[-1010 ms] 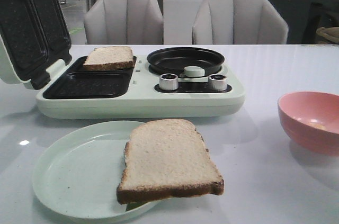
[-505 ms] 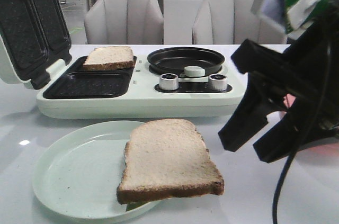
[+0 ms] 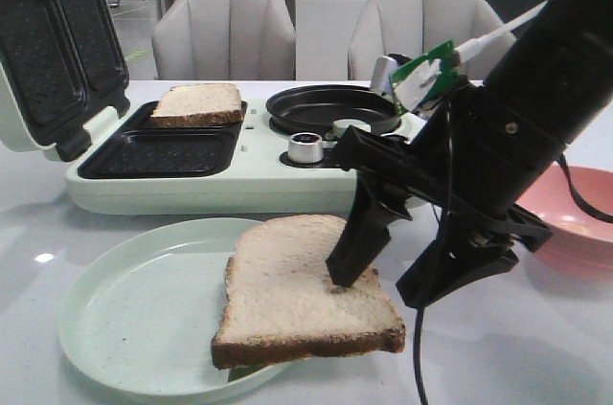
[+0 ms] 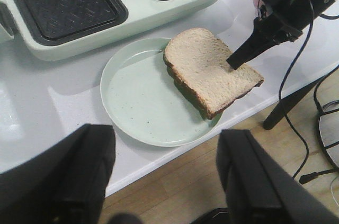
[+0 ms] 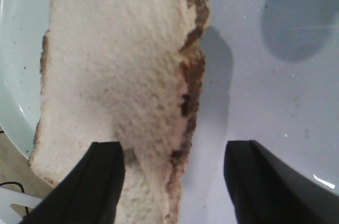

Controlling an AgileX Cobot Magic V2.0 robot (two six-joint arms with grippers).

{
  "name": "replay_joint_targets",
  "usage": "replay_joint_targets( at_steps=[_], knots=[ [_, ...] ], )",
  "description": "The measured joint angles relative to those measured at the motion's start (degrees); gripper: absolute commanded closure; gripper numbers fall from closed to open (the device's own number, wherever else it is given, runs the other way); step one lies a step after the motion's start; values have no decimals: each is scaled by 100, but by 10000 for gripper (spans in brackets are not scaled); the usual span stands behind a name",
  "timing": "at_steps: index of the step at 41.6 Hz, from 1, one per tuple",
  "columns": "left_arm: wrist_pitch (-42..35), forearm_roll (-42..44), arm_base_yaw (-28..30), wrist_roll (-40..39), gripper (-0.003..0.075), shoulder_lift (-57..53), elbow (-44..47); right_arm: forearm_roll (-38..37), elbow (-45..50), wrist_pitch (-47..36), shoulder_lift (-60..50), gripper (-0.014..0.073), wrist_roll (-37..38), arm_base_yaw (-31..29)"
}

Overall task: Make breakfast with bread and shrimp
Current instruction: 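Reach the right gripper to the remaining bread slice and grasp it, then carry the bread slice into the sandwich press with the right gripper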

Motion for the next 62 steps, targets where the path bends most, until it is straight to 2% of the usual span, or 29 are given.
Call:
replay_joint_targets(
  at_steps=[12, 14, 24, 30, 39, 51, 57, 62],
  knots=[
    [0, -9, 0, 0, 244, 0, 0, 35, -415, 195, 471, 57, -64, 0],
    [0, -9, 0, 0, 244, 0, 0, 34, -440, 229, 495, 96, -77, 0],
    [0, -9, 0, 0, 244, 0, 0, 153, -476, 359, 509, 406, -109, 0],
    [0, -9, 0, 0, 244, 0, 0, 181, -487, 370, 509, 477, -109, 0],
    [0, -9, 0, 0, 244, 0, 0, 155, -487, 370, 315, 519, -118, 0],
    [0, -9, 0, 0, 244, 0, 0, 12, -487, 395, -799, 531, -135, 0],
    [0, -9, 0, 0, 244, 0, 0, 88, -792, 418, -1204, 531, -135, 0],
    [0, -9, 0, 0, 244, 0, 0, 330, -1218, 126, -1178, 531, -135, 108]
  ],
)
